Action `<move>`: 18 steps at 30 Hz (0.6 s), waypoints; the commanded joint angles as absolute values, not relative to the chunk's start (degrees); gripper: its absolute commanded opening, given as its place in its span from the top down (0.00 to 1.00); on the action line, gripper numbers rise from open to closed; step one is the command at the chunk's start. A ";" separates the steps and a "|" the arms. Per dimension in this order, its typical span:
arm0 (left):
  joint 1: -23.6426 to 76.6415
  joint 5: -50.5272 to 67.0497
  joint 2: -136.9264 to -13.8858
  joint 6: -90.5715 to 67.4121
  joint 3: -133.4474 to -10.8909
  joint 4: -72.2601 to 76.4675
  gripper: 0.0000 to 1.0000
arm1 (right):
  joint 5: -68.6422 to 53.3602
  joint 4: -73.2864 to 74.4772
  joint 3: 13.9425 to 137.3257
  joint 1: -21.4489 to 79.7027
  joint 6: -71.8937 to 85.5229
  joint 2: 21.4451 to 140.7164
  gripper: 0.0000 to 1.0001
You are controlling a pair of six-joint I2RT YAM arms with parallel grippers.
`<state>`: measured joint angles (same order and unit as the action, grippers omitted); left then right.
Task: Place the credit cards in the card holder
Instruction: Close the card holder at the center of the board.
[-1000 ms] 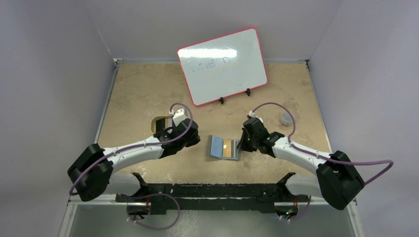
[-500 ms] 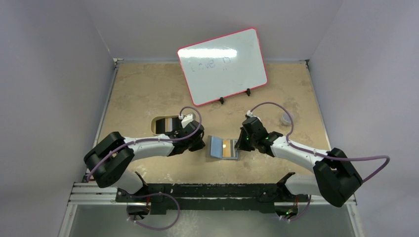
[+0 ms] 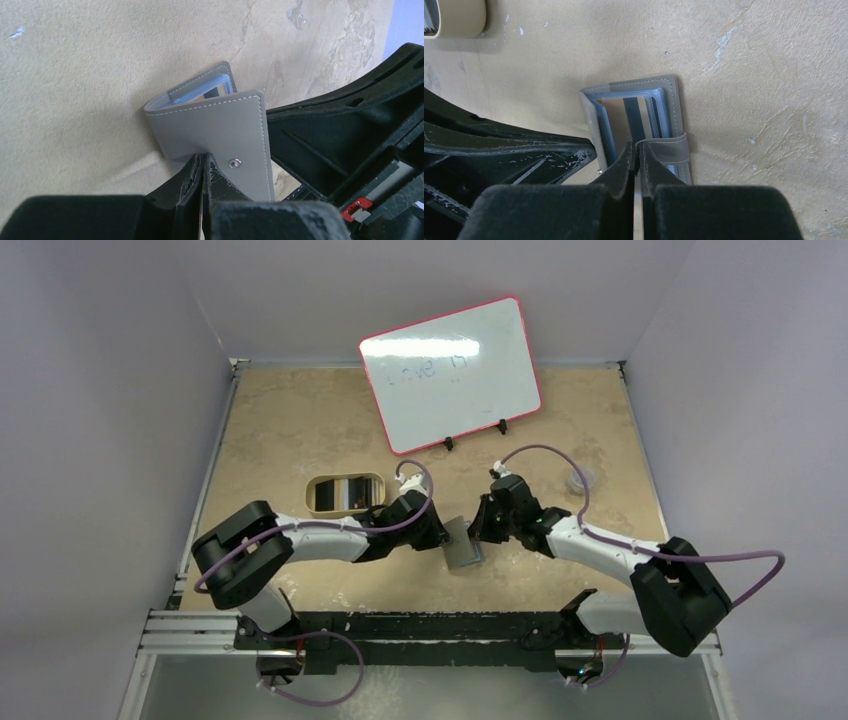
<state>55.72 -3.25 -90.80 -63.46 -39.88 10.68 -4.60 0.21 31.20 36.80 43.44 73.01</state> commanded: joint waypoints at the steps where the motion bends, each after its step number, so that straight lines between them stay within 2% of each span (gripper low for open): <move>1: 56.43 -3.00 -92.60 -63.39 -42.63 14.83 1.00 | -6.18 -0.83 30.47 36.83 43.06 72.00 1.00; 8: 56.60 -5.15 -94.56 -61.16 -45.41 11.52 0.98 | -3.11 5.24 31.13 36.83 44.44 70.44 0.99; 12: 56.60 -5.19 -96.11 -59.50 -48.33 9.04 0.97 | -0.85 7.78 31.96 36.83 44.93 69.52 0.88; 18: 56.60 -6.54 -95.88 -58.83 -49.59 6.11 0.96 | 4.40 14.72 34.39 36.79 45.06 67.13 0.81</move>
<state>56.10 -4.75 -96.25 -60.60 -47.31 7.57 -0.67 8.95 31.00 36.80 44.58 69.56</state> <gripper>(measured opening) 0.036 0.181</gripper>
